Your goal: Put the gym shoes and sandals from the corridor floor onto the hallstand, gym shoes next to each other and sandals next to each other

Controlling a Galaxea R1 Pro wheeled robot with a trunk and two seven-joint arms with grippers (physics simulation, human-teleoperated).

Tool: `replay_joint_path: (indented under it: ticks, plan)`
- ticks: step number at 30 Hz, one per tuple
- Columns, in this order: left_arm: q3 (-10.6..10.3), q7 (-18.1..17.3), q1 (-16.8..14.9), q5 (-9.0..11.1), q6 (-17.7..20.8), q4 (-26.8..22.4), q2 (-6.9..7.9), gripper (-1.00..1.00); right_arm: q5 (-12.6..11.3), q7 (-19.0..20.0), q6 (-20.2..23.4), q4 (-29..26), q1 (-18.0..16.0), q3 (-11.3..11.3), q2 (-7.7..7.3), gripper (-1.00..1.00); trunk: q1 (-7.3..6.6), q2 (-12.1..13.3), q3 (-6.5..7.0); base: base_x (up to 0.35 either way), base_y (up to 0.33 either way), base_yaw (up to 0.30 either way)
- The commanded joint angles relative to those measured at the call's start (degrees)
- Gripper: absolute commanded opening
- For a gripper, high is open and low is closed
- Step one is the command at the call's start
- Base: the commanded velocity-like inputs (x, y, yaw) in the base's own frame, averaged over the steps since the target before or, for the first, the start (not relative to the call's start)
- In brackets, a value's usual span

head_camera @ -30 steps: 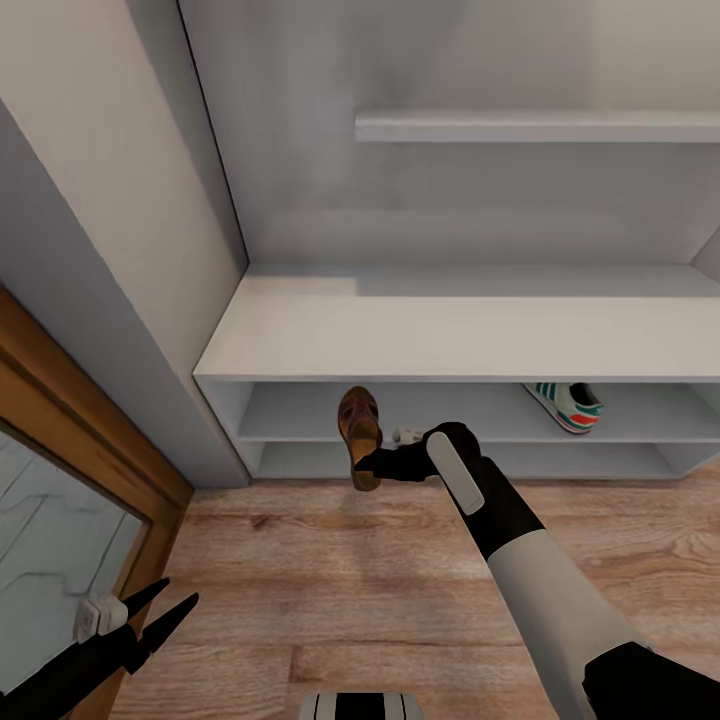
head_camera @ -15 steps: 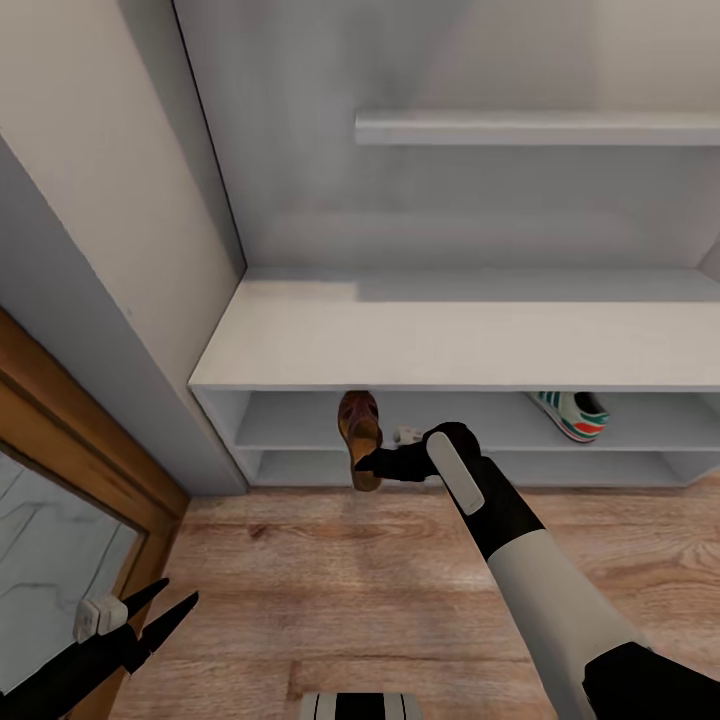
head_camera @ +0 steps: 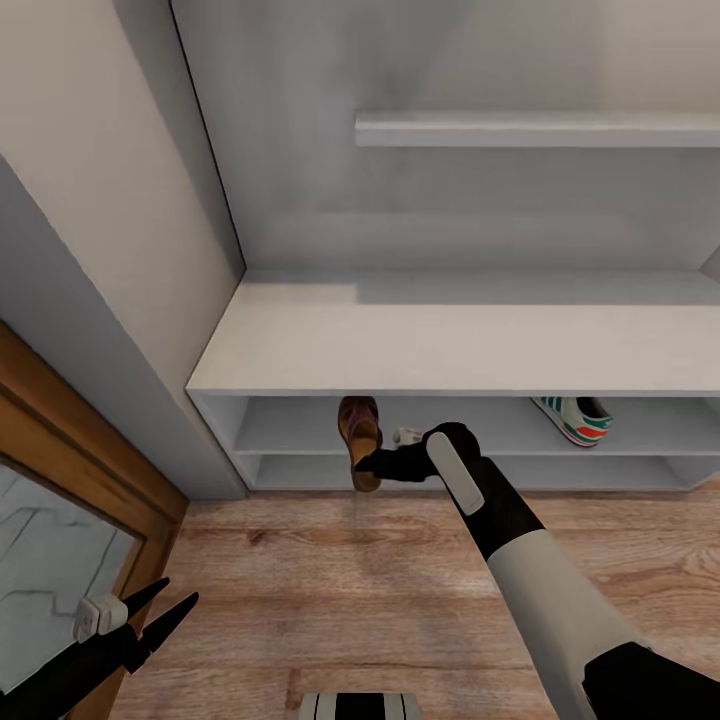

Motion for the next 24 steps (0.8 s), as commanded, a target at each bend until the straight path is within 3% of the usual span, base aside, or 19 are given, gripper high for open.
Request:
replay_joint_path:
  ticks: [1, 19, 24]
  plan:
    - [0.0, 0.0, 0.0, 0.0, 0.0, 0.0, 0.0, 1.0, -0.1, -0.1, 0.0, 0.2, 0.0, 0.0, 0.03, -1.0, 0.0, 0.0, 0.0, 0.0, 0.0, 0.0]
    - [0.0, -0.1, 0.0, 0.1, 0.0, 0.0, 0.0, 1.0, -0.1, 0.0, 0.0, 1.1, 0.0, 0.1, 0.06, -1.0, 0.0, 0.0, 0.0, 0.0, 0.0, 0.0]
    - [0.0, -0.1, 0.0, 0.1, 0.0, 0.0, 0.0, 1.0, -0.1, 0.1, 0.0, 4.4, 0.0, 0.1, 0.06, -1.0, 0.0, 0.0, 0.0, 0.0, 0.0, 0.0]
